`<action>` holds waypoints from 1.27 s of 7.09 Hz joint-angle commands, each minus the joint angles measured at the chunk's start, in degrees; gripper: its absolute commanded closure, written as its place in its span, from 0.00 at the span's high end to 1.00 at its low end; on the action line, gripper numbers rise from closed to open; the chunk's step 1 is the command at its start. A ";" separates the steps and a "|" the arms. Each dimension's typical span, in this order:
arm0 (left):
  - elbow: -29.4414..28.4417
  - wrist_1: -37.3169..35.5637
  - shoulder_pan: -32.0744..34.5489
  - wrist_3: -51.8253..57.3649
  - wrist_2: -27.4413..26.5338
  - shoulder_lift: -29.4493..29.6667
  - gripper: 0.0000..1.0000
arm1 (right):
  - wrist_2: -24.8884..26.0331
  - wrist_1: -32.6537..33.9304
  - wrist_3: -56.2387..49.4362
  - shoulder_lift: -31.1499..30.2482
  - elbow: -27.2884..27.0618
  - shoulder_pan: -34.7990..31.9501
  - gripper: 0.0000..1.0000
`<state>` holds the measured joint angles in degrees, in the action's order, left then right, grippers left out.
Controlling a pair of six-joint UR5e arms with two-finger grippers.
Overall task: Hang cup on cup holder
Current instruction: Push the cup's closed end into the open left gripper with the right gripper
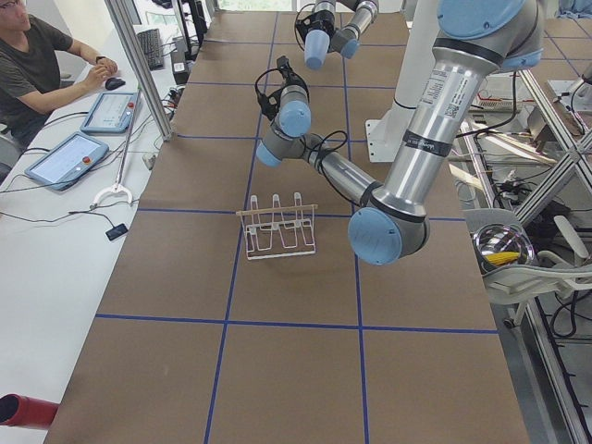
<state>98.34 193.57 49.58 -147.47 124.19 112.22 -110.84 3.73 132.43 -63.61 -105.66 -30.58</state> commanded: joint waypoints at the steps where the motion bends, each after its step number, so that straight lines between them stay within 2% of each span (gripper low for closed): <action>1: 1.58 0.05 -1.58 -0.19 0.00 0.20 0.98 | 1.93 -0.22 0.37 1.29 0.19 0.95 0.00; 8: 5.19 -0.03 -3.52 -5.11 0.00 0.55 0.98 | 4.93 -0.13 0.99 2.88 0.37 3.68 0.00; 9: 4.93 -0.03 -3.53 -5.11 0.00 0.55 0.98 | 6.67 -0.04 0.99 3.23 0.37 4.47 0.00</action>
<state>103.35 193.55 46.11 -152.51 124.20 112.69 -105.60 3.62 133.39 -60.67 -105.30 -26.77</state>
